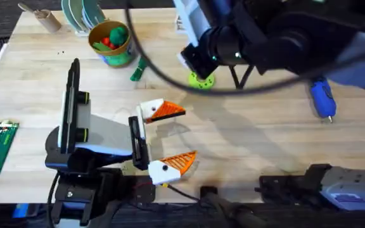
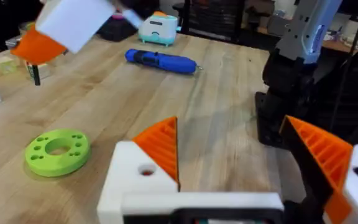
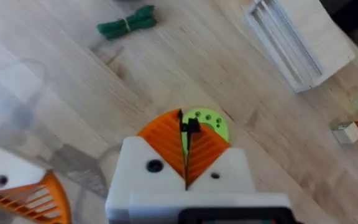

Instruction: Pick up the gripper from the table and insert it into the empty holder that is missing its gripper. Then pick up a screw, insert it into the mounting hole, and use the screwdriver to tighten it. Finally, clean up the table by picking up the vegetable and placing it into the bucket.

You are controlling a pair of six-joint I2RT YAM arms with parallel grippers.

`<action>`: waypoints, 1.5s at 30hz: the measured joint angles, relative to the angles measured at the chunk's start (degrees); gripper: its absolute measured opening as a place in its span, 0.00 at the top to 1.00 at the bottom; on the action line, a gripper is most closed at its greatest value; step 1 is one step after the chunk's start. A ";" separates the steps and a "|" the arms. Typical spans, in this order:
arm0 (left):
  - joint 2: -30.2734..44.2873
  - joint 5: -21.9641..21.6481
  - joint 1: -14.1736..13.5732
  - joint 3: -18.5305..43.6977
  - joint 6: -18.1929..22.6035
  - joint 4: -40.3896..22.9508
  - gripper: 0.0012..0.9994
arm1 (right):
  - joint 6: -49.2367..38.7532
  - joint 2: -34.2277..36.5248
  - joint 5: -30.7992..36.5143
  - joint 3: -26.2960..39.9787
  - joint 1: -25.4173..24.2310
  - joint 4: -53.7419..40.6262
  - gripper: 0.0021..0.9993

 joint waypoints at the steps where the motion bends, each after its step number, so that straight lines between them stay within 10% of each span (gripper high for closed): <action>1: 0.00 0.01 0.00 0.00 0.00 0.01 0.01 | -0.14 -0.62 0.01 0.08 1.16 -0.05 0.99; 22: 0.00 0.00 0.00 0.00 0.00 0.00 0.01 | 0.58 -5.76 -0.01 0.09 18.40 -0.62 1.00; 45: 0.00 0.01 0.00 -0.01 0.00 0.01 0.01 | 3.18 -3.97 -0.40 0.09 21.44 -3.16 1.00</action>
